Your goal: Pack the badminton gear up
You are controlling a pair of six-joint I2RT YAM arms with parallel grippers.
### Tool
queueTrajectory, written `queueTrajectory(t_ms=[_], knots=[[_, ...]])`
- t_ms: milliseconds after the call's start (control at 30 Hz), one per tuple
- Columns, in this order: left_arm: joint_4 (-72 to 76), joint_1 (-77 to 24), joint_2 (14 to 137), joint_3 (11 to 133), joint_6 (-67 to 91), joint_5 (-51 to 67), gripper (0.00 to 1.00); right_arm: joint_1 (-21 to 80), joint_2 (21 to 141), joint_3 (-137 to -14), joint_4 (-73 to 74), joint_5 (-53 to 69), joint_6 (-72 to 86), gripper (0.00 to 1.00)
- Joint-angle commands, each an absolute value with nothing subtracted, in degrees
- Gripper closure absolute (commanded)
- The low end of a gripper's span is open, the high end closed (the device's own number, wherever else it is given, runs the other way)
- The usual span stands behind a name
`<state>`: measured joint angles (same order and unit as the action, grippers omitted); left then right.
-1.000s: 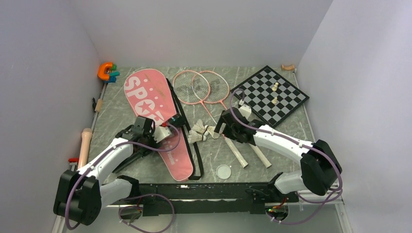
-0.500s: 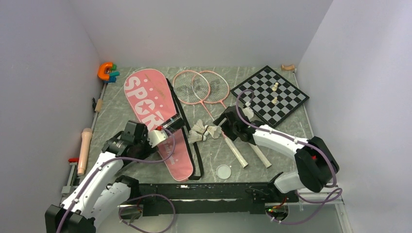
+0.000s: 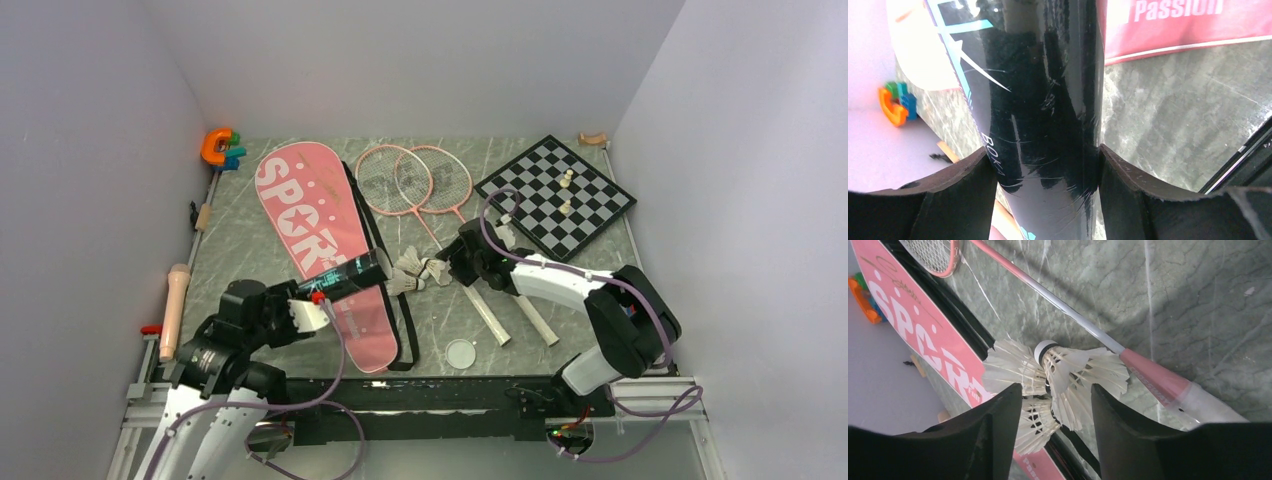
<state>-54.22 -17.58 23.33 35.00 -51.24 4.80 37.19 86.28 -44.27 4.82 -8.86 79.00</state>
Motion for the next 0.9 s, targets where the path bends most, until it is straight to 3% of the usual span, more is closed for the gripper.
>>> queueTrajectory(t_ms=[0,400,533,867], knots=[[-55.7,-17.4,18.7,33.5,-60.8,10.9,1.0,36.9,88.4,-44.4,0.4,-8.6,80.3,0.49],[-56.6,-17.4,23.4,35.3,-65.2,14.7,1.0,36.4,82.4,-46.0,4.5,-11.3,70.1,0.94],[-54.6,-17.4,24.5,34.1,-67.9,17.4,1.0,36.5,72.9,-46.3,8.5,-8.9,61.0,1.0],[-51.1,-17.3,36.1,37.9,-66.5,18.8,1.0,36.8,53.7,-44.5,17.7,5.1,45.1,0.99]])
